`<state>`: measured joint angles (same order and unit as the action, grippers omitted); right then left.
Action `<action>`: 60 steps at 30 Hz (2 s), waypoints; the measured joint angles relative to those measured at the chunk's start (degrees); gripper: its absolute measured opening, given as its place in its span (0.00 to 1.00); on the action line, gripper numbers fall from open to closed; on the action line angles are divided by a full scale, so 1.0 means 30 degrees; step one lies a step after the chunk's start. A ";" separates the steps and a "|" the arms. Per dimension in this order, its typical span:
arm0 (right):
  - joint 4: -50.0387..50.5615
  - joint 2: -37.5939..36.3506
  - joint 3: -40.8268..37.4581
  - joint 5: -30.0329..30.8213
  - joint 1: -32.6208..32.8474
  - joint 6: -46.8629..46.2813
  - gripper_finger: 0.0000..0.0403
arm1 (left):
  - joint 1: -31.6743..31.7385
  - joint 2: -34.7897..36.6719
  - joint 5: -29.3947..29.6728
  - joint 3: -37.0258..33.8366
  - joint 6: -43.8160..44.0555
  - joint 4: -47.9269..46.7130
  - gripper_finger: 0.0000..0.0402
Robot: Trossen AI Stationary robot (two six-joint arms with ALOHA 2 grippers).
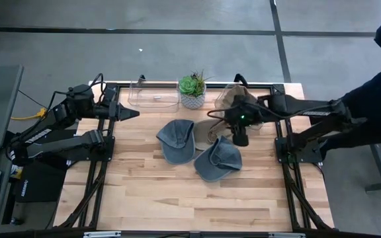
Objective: Pick & Place hat
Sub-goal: Put the right blue cap into the left transparent bin
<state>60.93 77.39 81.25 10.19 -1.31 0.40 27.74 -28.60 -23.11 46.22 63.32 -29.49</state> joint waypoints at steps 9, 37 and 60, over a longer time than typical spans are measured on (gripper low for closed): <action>0.0168 0.2029 0.0000 -0.1487 0.2179 -1.2291 0.41 | -0.0002 0.0000 -0.0197 0.0000 -0.0019 -0.0366 0.58; 0.2319 0.6799 0.0000 -0.2937 1.0715 -4.0642 0.41 | -0.0003 0.0000 -0.3756 0.0000 -0.1264 -0.0366 0.58; 0.3332 0.8107 -0.0007 0.2074 1.0812 -1.5870 0.41 | -0.0002 0.0000 -0.4517 0.0000 -0.3024 -0.1801 0.58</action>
<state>70.92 101.71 81.23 16.41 31.12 -47.21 27.73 -28.60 -36.67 46.22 54.25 -34.89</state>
